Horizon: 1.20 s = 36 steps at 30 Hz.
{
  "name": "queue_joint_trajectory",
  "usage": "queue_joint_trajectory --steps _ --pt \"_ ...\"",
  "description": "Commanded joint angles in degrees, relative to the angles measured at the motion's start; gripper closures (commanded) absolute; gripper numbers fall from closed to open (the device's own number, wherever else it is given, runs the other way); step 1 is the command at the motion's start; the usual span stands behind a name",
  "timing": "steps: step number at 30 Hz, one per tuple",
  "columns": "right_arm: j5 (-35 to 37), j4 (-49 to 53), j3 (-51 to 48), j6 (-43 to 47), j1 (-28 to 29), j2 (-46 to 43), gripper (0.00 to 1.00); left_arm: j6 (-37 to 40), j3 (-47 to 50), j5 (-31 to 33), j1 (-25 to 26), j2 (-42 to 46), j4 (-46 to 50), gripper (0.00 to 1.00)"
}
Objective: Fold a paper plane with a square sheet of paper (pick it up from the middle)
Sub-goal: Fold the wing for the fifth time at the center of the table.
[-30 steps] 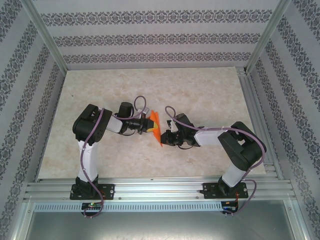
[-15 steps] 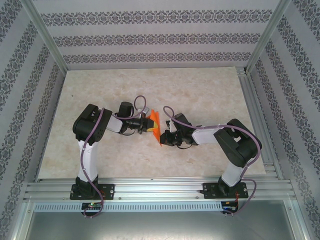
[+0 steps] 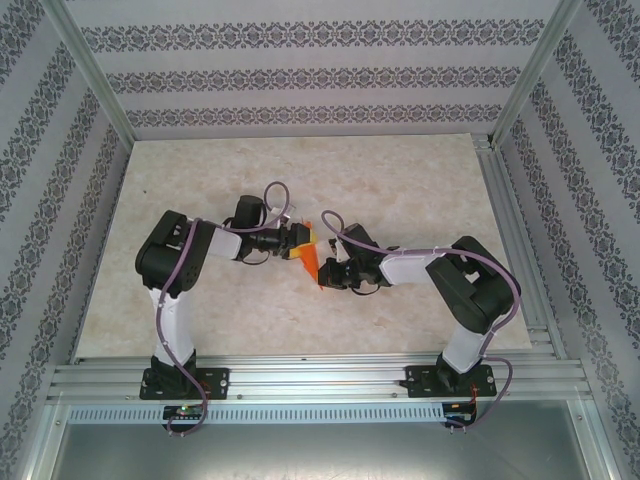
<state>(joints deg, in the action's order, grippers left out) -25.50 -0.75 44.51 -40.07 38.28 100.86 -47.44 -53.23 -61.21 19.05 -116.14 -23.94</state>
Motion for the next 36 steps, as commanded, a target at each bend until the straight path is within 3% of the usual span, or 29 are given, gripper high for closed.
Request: queue_joint_trajectory --steps 1,3,9,12,16,18,21,27,30,36 --pt "3.0 6.4 0.0 1.4 1.0 2.1 0.92 4.3 3.2 15.1 -2.4 3.2 13.5 0.25" --pt "3.2 6.3 -0.1 1.3 1.1 2.1 0.92 4.6 3.6 18.1 -2.5 6.2 16.6 0.22" --pt "3.7 6.1 0.0 1.1 1.1 2.2 0.92 4.5 3.2 19.4 -2.6 10.4 20.8 0.20" --pt "3.8 6.6 0.6 1.3 1.1 2.7 0.92 2.4 5.4 21.5 -2.4 15.4 20.1 0.27" --pt "4.0 6.6 1.0 1.2 1.2 2.9 0.92 1.1 6.8 19.8 -1.7 20.6 21.0 0.61" --pt "3.8 6.7 1.3 1.2 1.2 3.4 0.92 -0.6 8.0 19.5 -0.8 22.3 19.7 0.67" --pt "3.9 6.7 1.5 1.1 1.4 3.5 0.92 -2.9 8.1 18.0 1.2 22.9 17.9 0.67" --pt "4.1 7.1 1.8 1.3 1.6 3.4 0.92 -4.0 6.6 21.3 6.1 22.4 18.6 0.60" --pt "4.2 7.3 2.0 1.3 1.5 3.4 0.92 -5.0 6.3 21.9 7.5 20.5 17.1 0.52" --pt "4.2 7.3 1.9 1.2 1.6 3.4 0.93 -4.9 6.1 24.4 8.0 17.5 16.8 0.56"
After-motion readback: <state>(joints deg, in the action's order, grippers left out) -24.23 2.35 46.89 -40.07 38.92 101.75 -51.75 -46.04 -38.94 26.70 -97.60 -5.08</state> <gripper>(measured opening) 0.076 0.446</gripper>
